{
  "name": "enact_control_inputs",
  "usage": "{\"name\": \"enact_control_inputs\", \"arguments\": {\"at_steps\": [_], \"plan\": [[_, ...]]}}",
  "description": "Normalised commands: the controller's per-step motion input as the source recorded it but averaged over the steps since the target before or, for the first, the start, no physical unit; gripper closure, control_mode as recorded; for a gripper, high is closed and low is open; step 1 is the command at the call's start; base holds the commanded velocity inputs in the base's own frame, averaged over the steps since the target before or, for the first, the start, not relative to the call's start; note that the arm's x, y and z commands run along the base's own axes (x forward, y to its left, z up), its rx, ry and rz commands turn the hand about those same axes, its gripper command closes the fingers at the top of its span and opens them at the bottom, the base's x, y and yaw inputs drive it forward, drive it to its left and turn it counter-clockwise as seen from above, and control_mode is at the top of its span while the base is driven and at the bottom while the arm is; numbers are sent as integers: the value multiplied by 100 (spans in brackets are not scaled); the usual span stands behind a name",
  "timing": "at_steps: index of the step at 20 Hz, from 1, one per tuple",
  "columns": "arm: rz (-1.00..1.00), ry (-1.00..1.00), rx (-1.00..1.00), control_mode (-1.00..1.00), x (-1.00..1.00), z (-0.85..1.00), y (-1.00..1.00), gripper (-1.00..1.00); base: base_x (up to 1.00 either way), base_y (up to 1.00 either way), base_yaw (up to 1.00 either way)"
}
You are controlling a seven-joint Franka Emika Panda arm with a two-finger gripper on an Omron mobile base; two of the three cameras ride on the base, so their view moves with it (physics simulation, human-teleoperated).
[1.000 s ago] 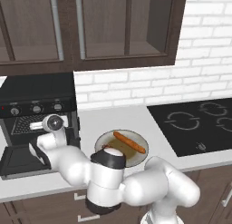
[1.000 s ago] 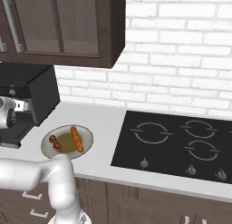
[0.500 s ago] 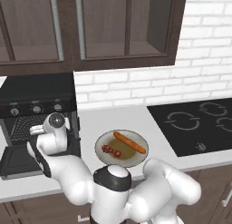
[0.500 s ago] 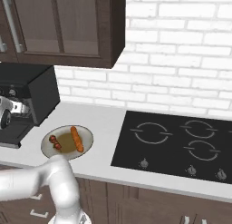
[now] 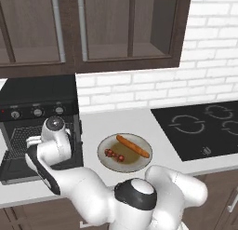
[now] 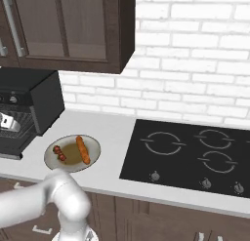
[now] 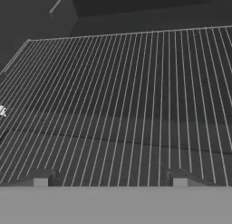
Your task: Pick up the kebab skewer and baguette bread, and place them inside the toaster oven. Close the toaster oven door and start by setting the timer.
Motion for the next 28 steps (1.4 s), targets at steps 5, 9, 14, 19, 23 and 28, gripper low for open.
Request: {"name": "enact_control_inputs", "arguments": {"at_steps": [5, 9, 14, 19, 23, 28], "plan": [[-3, 23, 0, -100, -94, -60, 0, -100, 0, 0, 0], [-1, 19, 0, -100, -64, -33, 0, -100, 0, 0, 0], [0, 9, 0, -100, -18, -5, 0, -100, 0, 0, 0], [0, 1, 0, -100, -5, 22, -30, -100, 0, 0, 0], [0, 0, 0, -100, -34, 46, -80, -100, 0, 0, 0], [0, 2, 0, -100, -15, 33, -92, -100, 0, 0, 0]]}}
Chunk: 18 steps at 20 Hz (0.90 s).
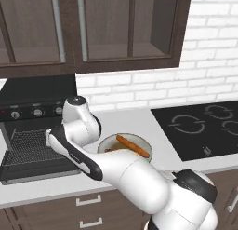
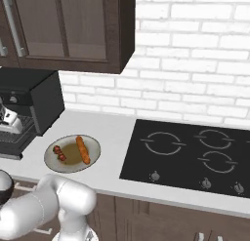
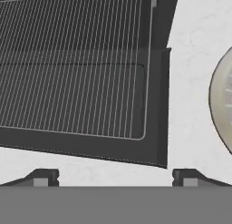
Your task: Pick up the kebab skewer and baguette bread, and place them inside the toaster oven. Close the toaster oven door and start by setting the timer.
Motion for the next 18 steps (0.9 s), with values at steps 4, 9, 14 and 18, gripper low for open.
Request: {"name": "enact_control_inputs", "arguments": {"at_steps": [4, 9, 14, 18], "plan": [[0, 6, 0, -100, -6, 29, -89, -100, 0, 0, 0], [2, 5, 0, -100, -8, 21, -93, -100, 0, 0, 0], [2, 1, 0, -100, -1, 14, -77, -100, 0, 0, 0], [1, 3, 0, -100, 0, 4, -68, -100, 0, 0, 0]]}}
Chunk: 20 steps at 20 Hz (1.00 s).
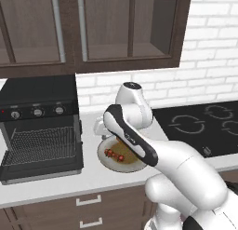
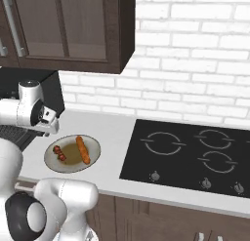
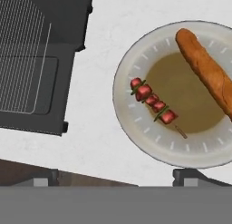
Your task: Pick up the kebab skewer and baguette bread, and place them inside the toaster oven. Close the toaster oven door and start by setting the timer.
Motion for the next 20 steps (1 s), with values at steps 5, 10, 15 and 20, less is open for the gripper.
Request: {"name": "enact_control_inputs", "arguments": {"at_steps": [5, 10, 15, 20], "plan": [[7, 3, 0, -100, 0, 0, -90, -100, 0, 0, 0], [12, 0, -3, -100, 11, -2, -65, -100, 0, 0, 0], [13, -1, -6, -100, 38, -8, -50, -100, 0, 0, 0], [13, -2, -10, -100, 42, -14, -34, -100, 0, 0, 0]]}}
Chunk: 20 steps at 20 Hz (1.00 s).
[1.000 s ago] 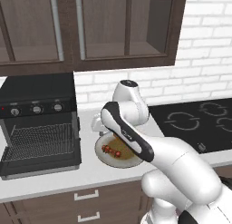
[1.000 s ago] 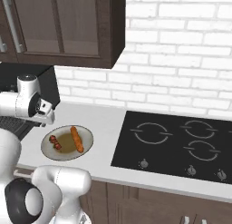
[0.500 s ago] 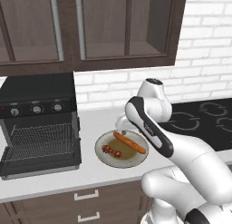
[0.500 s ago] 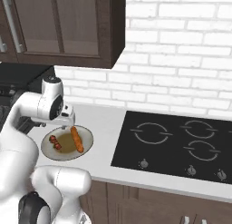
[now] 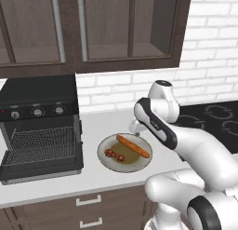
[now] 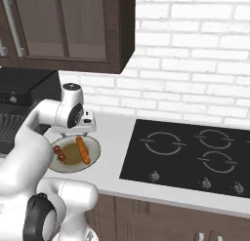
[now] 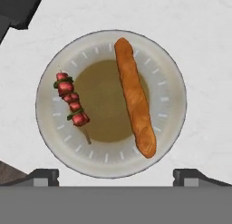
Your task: Pick up the kebab skewer and baguette bread, and place them inside the toaster oven. Close the toaster oven door and start by setting the timer.
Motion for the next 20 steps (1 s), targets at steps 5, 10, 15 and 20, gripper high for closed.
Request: {"name": "enact_control_inputs", "arguments": {"at_steps": [5, 10, 15, 20], "plan": [[12, 0, -11, -100, 16, -18, -22, -100, 0, 0, 0], [4, 0, -9, -100, 2, -28, 0, -100, 0, 0, 0], [3, 0, -3, -100, 4, -25, 0, -100, 0, 0, 0], [2, 0, -2, -100, 2, -32, 10, -100, 0, 0, 0]]}}
